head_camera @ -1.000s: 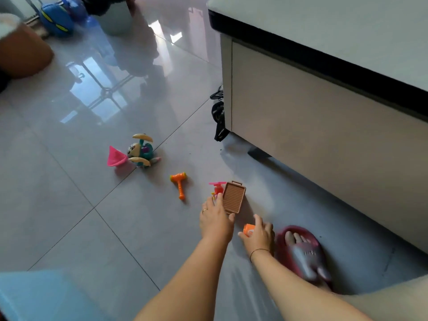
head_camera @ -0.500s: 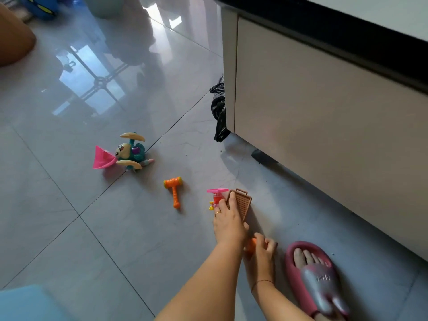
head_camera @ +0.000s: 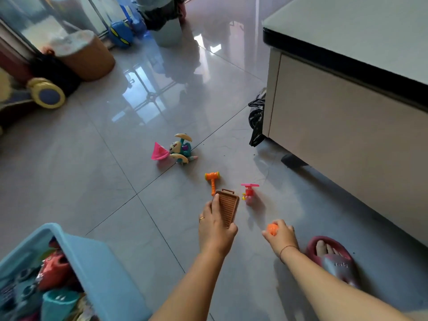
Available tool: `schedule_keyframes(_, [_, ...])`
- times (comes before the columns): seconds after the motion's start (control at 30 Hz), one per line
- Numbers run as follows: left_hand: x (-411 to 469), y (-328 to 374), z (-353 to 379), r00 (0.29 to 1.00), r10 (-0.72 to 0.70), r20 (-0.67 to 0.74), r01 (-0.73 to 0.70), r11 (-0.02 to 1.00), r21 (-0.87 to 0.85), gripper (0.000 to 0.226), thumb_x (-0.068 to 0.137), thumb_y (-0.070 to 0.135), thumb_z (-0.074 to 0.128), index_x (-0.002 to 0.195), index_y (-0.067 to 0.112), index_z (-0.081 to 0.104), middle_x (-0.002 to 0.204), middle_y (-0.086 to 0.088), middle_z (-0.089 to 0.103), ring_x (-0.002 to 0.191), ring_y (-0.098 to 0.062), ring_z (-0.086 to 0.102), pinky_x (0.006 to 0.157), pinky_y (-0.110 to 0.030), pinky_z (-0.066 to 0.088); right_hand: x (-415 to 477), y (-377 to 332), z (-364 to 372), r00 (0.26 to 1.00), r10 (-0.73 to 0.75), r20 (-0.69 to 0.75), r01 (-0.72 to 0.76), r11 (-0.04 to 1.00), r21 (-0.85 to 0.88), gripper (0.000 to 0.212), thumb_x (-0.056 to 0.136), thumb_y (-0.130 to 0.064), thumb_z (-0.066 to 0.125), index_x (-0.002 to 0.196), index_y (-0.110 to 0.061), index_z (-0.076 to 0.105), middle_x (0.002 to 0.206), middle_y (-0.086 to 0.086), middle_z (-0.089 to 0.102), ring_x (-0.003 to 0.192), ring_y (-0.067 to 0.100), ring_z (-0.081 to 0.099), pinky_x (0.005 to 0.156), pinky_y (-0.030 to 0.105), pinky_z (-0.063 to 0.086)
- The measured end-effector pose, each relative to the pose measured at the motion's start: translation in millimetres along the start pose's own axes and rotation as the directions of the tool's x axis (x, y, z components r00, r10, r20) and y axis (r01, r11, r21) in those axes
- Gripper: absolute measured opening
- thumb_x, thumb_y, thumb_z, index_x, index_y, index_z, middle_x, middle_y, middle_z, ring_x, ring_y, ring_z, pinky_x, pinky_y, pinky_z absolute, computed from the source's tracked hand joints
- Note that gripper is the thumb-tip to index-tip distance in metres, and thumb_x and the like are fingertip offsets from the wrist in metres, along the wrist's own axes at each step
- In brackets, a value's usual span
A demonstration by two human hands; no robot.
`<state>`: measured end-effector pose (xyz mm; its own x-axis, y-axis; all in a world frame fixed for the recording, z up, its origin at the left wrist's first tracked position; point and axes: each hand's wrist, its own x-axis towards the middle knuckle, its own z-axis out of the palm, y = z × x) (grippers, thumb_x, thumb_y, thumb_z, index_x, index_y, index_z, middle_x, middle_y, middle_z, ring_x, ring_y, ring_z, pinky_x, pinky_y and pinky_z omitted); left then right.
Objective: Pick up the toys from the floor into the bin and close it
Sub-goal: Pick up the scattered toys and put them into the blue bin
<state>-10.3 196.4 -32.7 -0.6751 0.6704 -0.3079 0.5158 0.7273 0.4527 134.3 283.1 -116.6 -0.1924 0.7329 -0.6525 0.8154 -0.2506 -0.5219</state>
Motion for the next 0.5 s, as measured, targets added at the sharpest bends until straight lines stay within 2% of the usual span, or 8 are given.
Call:
schedule_keyframes(0.1, [-38.1, -22.0, -36.5, 0.986, -0.001, -0.165, -0.013, 0.996, -0.087, 0.082, 0.076, 0.025, 0.065, 0.147, 0.021, 0.024, 0.137, -0.006, 0.039, 0.121, -0.026, 0.041, 0.104, -0.036, 0.038, -35.5, -33.5, 15.8, 0.993, -0.113, 0.044, 0.109, 0.991, 0.071, 0.038, 0.081, -0.018, 0.066, 0.117, -0.014, 0.058, 0.119, 0.017, 0.046, 0.083, 0.026, 0.050, 0.080, 0.024, 0.040])
schedule_keyframes(0.17, [-69.0, -39.2, -59.1, 0.958, -0.043, -0.283, 0.002, 0.989, -0.147, 0.082, 0.074, 0.022, 0.066, 0.146, 0.021, 0.027, 0.133, -0.005, 0.042, 0.117, -0.024, 0.042, 0.101, -0.034, 0.038, -64.0, -62.9, 36.4, 0.974, -0.204, 0.096, 0.189, 0.971, 0.146, 0.037, 0.078, -0.019, 0.067, 0.115, -0.017, 0.060, 0.118, 0.016, 0.051, 0.087, 0.024, 0.054, 0.089, 0.029, 0.046])
schedule_keyframes(0.23, [-98.7, -61.9, -80.5, 0.901, -0.145, -0.409, 0.062, 0.976, -0.209, 0.082, 0.075, 0.021, 0.068, 0.146, 0.022, 0.026, 0.133, -0.005, 0.041, 0.115, -0.023, 0.041, 0.100, -0.033, 0.036, -97.3, -94.2, 62.3, 0.938, -0.305, 0.166, 0.264, 0.937, 0.230, 0.037, 0.076, -0.024, 0.068, 0.112, -0.024, 0.060, 0.117, 0.014, 0.056, 0.094, 0.024, 0.059, 0.093, 0.035, 0.050])
schedule_keyframes(0.3, [-125.7, -89.5, -103.8, 0.788, -0.299, -0.538, 0.150, 0.941, -0.303, 0.082, 0.076, 0.022, 0.070, 0.145, 0.019, 0.027, 0.137, -0.007, 0.039, 0.119, -0.025, 0.041, 0.102, -0.036, 0.036, -140.9, -126.8, 89.5, 0.884, -0.410, 0.224, 0.338, 0.892, 0.301, 0.034, 0.076, -0.029, 0.068, 0.108, -0.030, 0.058, 0.116, 0.010, 0.055, 0.097, 0.023, 0.058, 0.092, 0.040, 0.052])
schedule_keyframes(0.37, [-149.1, -121.6, -126.9, 0.622, -0.449, -0.642, 0.214, 0.886, -0.412, 0.081, 0.074, 0.016, 0.073, 0.143, 0.011, 0.032, 0.140, -0.014, 0.040, 0.126, -0.031, 0.039, 0.106, -0.041, 0.034, -189.2, -155.4, 115.1, 0.808, -0.517, 0.283, 0.408, 0.837, 0.365, 0.032, 0.079, -0.031, 0.066, 0.108, -0.034, 0.055, 0.117, 0.007, 0.052, 0.099, 0.021, 0.057, 0.090, 0.043, 0.053])
schedule_keyframes(0.43, [-172.4, -157.8, -144.3, 0.438, -0.577, -0.689, 0.276, 0.816, -0.508, 0.079, 0.071, 0.012, 0.074, 0.140, 0.007, 0.036, 0.139, -0.020, 0.042, 0.127, -0.037, 0.039, 0.105, -0.044, 0.033, -234.6, -173.2, 140.0, 0.712, -0.603, 0.361, 0.469, 0.790, 0.395, 0.033, 0.081, -0.032, 0.065, 0.111, -0.034, 0.053, 0.119, 0.005, 0.050, 0.102, 0.020, 0.055, 0.089, 0.039, 0.054])
schedule_keyframes(0.5, [-197.9, -187.3, -154.1, 0.301, -0.675, -0.674, 0.349, 0.736, -0.580, 0.077, 0.071, 0.014, 0.073, 0.138, 0.007, 0.036, 0.138, -0.022, 0.043, 0.126, -0.040, 0.040, 0.103, -0.048, 0.035, -273.5, -179.5, 161.7, 0.616, -0.650, 0.444, 0.529, 0.760, 0.378, 0.036, 0.083, -0.033, 0.063, 0.117, -0.033, 0.051, 0.120, 0.004, 0.048, 0.105, 0.020, 0.053, 0.090, 0.037, 0.054])
